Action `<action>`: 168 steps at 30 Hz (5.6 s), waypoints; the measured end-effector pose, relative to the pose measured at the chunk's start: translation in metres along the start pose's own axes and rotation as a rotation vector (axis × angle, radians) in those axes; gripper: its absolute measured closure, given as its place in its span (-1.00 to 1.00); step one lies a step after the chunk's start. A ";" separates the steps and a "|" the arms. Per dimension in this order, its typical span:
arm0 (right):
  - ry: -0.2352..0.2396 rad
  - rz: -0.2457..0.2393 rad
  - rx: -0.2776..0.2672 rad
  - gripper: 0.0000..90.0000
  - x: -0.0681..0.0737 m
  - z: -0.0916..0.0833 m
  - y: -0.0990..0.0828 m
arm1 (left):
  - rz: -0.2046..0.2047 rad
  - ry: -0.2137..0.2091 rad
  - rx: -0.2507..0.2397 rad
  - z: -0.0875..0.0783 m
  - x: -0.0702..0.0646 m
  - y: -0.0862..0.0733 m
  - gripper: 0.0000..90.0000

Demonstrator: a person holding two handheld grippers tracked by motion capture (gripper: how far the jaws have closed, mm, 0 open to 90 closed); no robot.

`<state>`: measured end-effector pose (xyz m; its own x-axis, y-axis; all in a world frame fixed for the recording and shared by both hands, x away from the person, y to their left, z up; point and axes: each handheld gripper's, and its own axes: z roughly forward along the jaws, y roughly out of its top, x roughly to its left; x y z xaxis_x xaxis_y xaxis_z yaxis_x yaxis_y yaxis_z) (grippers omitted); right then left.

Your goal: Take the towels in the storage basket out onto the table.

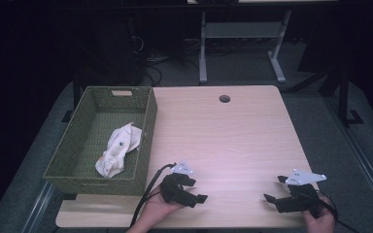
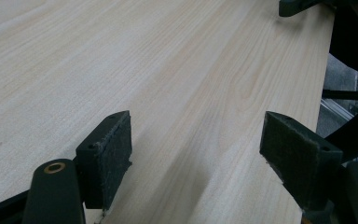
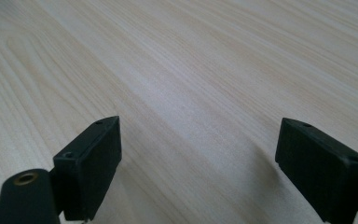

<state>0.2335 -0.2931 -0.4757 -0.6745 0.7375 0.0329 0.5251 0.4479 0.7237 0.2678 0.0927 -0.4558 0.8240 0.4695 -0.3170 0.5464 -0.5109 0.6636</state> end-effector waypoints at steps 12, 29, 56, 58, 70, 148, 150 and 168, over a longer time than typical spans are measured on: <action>-0.001 -0.003 0.001 -0.69 0.003 0.000 0.002 | 0.024 0.015 -0.008 -0.007 0.000 0.004 -0.45; -0.001 -0.012 0.022 -0.69 0.005 0.005 0.003 | 0.083 0.002 -0.012 -0.030 0.001 0.034 -0.45; -0.011 0.004 0.020 -0.69 0.002 0.005 0.000 | 0.044 0.019 -0.062 -0.081 0.016 0.076 -0.45; -0.011 0.013 0.022 -0.69 0.002 0.004 -0.001 | 0.044 0.025 -0.047 -0.082 0.017 0.080 -0.45; -0.008 0.001 0.011 -0.69 0.003 0.003 0.001 | 0.004 0.039 -0.014 -0.118 0.036 0.094 -0.48; -0.015 -0.002 -0.038 -0.69 0.003 -0.009 0.000 | -0.438 0.446 0.317 -0.187 0.196 0.001 0.06; -0.016 -0.005 -0.040 -0.69 0.003 -0.009 0.000 | -0.421 0.451 0.351 -0.182 0.195 0.001 0.11; -0.016 -0.002 -0.048 -0.69 0.003 -0.011 -0.002 | -0.434 0.465 0.393 -0.175 0.198 -0.008 0.65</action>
<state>0.2252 -0.2973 -0.4695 -0.6667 0.7450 0.0211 0.4980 0.4243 0.7563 0.4008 0.3154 -0.4054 0.4218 0.8990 -0.1180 0.8930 -0.3893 0.2259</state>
